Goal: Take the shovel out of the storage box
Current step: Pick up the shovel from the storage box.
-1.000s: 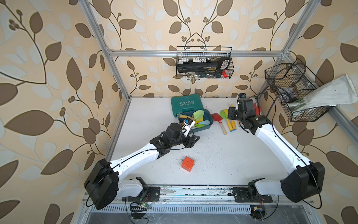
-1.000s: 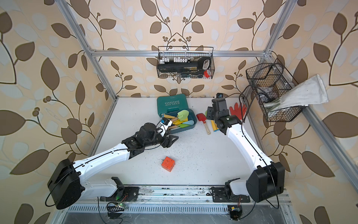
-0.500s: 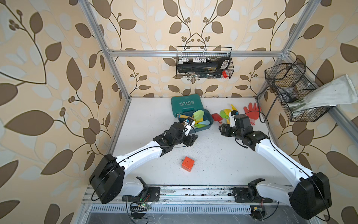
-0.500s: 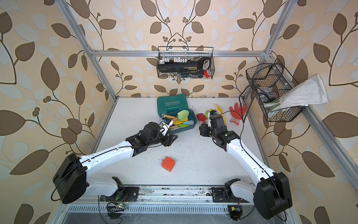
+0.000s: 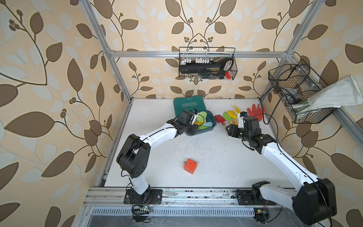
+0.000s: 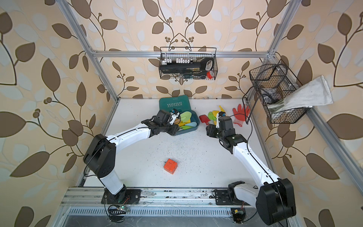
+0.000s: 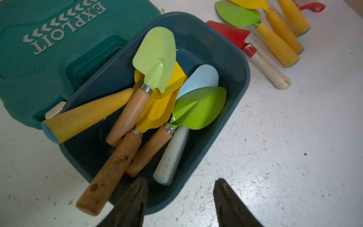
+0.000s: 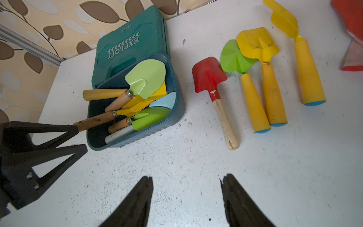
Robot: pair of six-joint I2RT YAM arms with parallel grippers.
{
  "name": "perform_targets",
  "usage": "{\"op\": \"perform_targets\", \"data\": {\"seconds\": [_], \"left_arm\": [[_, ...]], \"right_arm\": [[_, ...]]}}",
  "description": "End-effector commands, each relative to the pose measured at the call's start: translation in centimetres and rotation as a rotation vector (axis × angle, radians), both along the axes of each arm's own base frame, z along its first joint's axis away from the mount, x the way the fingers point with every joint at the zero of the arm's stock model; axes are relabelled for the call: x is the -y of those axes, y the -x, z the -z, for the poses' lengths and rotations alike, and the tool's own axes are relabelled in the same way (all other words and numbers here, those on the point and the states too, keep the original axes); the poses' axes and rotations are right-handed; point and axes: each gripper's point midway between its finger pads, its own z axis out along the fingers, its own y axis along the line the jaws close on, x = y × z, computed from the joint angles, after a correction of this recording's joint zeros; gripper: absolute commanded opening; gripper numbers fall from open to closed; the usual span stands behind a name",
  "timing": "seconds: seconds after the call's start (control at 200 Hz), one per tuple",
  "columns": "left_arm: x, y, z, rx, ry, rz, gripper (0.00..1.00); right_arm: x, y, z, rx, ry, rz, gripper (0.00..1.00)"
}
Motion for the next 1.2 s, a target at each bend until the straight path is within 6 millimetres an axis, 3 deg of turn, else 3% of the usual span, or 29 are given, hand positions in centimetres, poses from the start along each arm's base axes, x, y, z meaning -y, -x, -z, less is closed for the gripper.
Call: {"op": "perform_targets", "data": {"seconds": [0.0, 0.335, 0.87, 1.005, 1.195], "left_arm": [[-1.4, -1.4, -0.6, 0.009, -0.087, 0.0, 0.57], [-2.5, -4.3, 0.5, 0.036, -0.315, 0.037, 0.58], [-3.6, -5.1, 3.3, -0.029, -0.546, 0.158, 0.52], [-3.8, -5.3, 4.4, -0.054, -0.587, 0.178, 0.42], [-3.8, -5.3, 4.9, -0.069, -0.597, 0.183, 0.35]], "right_arm": [[-0.1, 0.0, 0.6, -0.011, -0.039, -0.006, 0.59], [0.2, -0.1, 1.0, -0.029, -0.099, -0.004, 0.6], [0.5, -0.2, 1.5, -0.042, -0.161, 0.0, 0.6], [0.8, -0.3, 1.7, -0.048, -0.176, 0.009, 0.6], [1.1, -0.4, 1.8, -0.051, -0.206, 0.013, 0.6]]}}
